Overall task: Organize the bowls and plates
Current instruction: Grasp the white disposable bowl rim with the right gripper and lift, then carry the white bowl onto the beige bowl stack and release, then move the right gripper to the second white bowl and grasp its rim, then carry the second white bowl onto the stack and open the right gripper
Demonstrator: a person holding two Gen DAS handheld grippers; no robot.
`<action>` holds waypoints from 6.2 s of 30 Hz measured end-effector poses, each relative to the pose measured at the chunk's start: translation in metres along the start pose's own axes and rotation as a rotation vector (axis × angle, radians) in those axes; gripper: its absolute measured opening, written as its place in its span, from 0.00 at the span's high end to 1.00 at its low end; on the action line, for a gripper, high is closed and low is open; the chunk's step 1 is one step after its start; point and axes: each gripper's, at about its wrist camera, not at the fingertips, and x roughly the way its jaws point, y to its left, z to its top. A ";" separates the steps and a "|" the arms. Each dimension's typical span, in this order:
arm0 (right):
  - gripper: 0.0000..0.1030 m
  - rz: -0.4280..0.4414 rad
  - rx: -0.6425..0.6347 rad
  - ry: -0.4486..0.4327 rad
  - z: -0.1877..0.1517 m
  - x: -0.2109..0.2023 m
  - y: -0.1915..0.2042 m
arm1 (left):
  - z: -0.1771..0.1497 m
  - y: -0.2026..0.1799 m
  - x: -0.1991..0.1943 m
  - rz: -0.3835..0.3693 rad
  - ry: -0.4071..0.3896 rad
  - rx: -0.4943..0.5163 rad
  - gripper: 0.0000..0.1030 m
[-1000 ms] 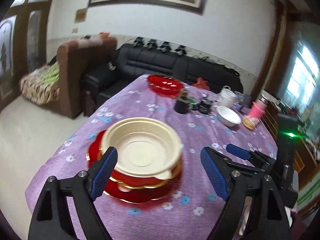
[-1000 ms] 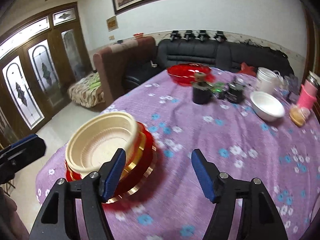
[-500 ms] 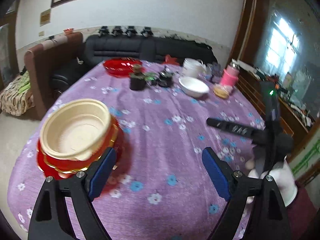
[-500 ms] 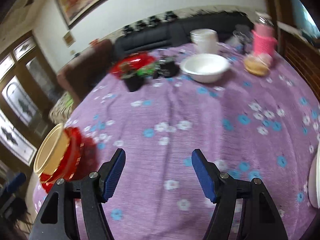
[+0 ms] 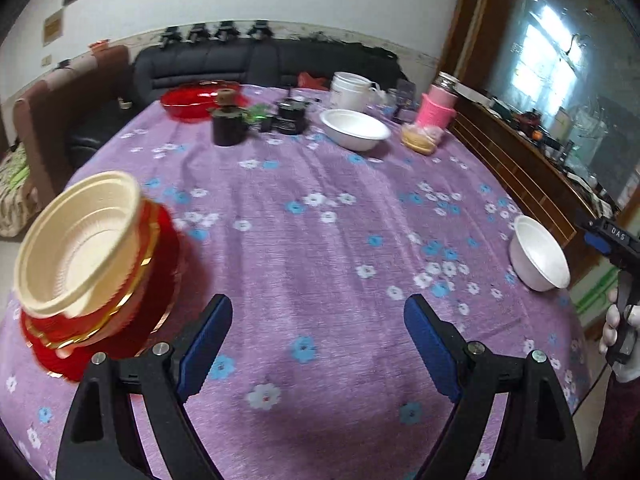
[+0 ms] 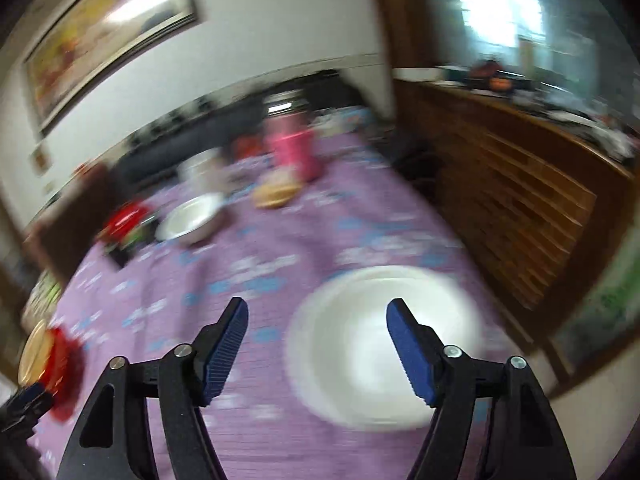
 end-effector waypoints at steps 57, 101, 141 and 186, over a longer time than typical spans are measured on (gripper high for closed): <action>0.79 0.684 -0.284 0.345 -0.039 0.017 0.212 | 0.048 0.024 -0.013 -0.072 0.026 -0.164 0.62; 0.37 0.630 -0.543 0.171 -0.096 0.025 0.444 | 0.016 0.204 -0.113 0.265 -0.174 -0.384 0.25; 0.28 0.438 -0.316 0.275 -0.053 0.101 0.307 | 0.025 0.044 -0.050 0.067 -0.116 -0.113 0.18; 0.90 0.697 -0.096 0.697 -0.018 0.187 0.220 | 0.003 0.011 0.022 -0.001 0.096 -0.093 0.18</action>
